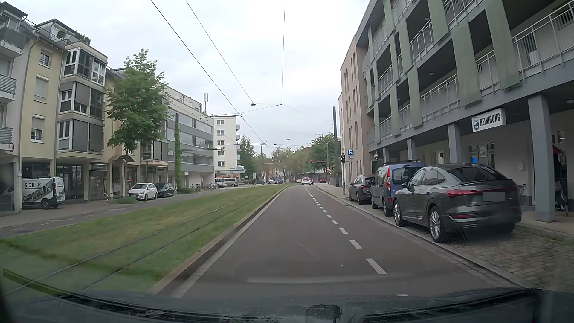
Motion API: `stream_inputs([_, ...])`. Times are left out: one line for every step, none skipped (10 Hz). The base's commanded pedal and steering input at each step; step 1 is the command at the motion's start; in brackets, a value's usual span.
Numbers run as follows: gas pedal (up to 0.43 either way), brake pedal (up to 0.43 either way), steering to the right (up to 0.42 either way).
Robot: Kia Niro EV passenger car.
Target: Follow the waypoints while adhering to traffic rules and regulations
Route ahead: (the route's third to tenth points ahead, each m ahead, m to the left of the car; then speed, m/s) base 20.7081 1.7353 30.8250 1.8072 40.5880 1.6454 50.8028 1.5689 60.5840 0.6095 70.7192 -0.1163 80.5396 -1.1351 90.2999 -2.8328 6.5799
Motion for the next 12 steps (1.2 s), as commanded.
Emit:
stream_inputs([0.059, 0.0, -0.009])
stream_inputs([0.059, 0.0, -0.008])
stream_inputs([0.059, 0.0, -0.006])
stream_inputs([0.059, 0.0, -0.006])
stream_inputs([0.059, 0.0, -0.006])
stream_inputs([0.059, 0.0, -0.006])
stream_inputs([0.059, 0.0, -0.005])
stream_inputs([0.059, 0.0, -0.005])
stream_inputs([0.059, 0.0, -0.005])
stream_inputs([0.059, 0.0, -0.005])
stream_inputs([0.059, 0.0, -0.005])
stream_inputs([0.059, 0.0, -0.005])
